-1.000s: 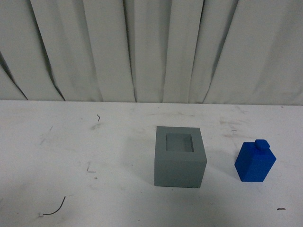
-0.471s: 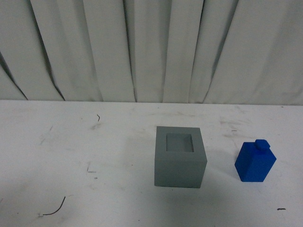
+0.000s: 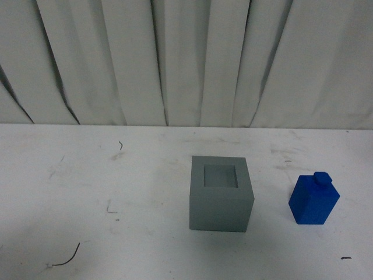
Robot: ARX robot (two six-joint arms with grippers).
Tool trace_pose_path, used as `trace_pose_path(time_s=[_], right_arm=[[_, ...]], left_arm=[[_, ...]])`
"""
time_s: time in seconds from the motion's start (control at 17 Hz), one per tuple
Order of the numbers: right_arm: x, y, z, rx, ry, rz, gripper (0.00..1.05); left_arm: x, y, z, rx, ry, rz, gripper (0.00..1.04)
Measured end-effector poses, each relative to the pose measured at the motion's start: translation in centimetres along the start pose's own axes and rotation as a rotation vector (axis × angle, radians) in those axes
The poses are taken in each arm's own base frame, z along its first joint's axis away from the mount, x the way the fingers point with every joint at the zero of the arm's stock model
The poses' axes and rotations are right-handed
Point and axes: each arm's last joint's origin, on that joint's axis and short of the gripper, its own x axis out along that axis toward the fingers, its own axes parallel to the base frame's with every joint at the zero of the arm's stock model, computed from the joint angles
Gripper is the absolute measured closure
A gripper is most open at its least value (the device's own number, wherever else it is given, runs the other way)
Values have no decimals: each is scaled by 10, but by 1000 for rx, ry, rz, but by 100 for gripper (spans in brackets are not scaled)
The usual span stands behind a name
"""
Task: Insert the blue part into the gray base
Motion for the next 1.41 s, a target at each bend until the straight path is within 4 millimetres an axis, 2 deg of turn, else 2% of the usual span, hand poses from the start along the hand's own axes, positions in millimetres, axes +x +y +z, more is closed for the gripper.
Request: trace_pose_path(time_s=[0.12, 0.29, 0.53, 0.71, 0.94, 1.18, 1.41], right_arm=[[24, 8, 13, -113, 19, 219, 6], [41, 24, 19, -290, 79, 451, 6], [55, 33, 3, -543, 277, 709, 6], [60, 37, -11, -645, 377, 876, 6], [75, 51, -27, -687, 519, 1049, 6], [99, 73, -42, -584, 657, 1109, 6], [105, 88, -48, -562, 714, 1146, 6]], left_arm=[[0, 0, 0, 0, 0, 1, 7], [0, 0, 0, 0, 0, 0, 7], [0, 0, 0, 0, 0, 0, 7], [0, 0, 0, 0, 0, 0, 7], [0, 0, 0, 0, 0, 0, 7], [0, 0, 0, 0, 0, 1, 7], [0, 0, 0, 0, 0, 0, 7]])
